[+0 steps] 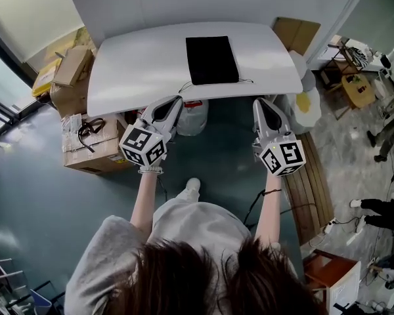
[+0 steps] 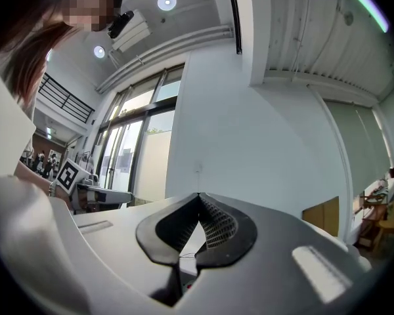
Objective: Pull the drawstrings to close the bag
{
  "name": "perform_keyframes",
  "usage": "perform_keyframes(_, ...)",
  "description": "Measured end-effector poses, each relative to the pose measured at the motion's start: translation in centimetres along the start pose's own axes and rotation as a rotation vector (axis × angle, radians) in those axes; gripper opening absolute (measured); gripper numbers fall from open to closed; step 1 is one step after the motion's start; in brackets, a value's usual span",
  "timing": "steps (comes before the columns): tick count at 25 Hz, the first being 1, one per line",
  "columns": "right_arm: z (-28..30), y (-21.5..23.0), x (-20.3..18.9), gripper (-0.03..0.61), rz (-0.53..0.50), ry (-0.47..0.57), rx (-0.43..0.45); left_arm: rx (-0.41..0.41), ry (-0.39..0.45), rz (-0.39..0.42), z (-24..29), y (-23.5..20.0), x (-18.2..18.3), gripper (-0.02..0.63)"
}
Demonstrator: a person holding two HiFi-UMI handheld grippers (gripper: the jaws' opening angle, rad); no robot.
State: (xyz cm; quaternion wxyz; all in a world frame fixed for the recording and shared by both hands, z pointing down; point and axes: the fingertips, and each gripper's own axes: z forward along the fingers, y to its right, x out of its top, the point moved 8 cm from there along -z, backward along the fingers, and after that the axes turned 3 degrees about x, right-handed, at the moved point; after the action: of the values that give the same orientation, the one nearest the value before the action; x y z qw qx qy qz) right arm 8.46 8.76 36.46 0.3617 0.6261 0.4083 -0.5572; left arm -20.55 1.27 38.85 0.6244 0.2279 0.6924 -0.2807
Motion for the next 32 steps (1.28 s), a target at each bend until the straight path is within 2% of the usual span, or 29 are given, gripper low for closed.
perform_keyframes(13, 6.5, 3.5, -0.9, 0.008, -0.018, -0.029, -0.046, -0.061, 0.008, -0.009, 6.7, -5.8, 0.1, -0.014)
perform_keyframes(19, 8.3, 4.3, -1.8, 0.008, 0.027, -0.011, -0.09, -0.063, 0.005, -0.019, 8.0, -7.3, -0.6, -0.014)
perform_keyframes(24, 9.3, 4.2, -2.8, 0.008, 0.045, -0.029, -0.08, -0.086, -0.027, -0.023, 8.3, -7.7, -1.5, -0.014)
perform_keyframes(32, 11.1, 6.3, -3.6, 0.008, 0.067, -0.047, -0.089, -0.058, -0.039, -0.027, 9.7, -8.9, -1.9, -0.014)
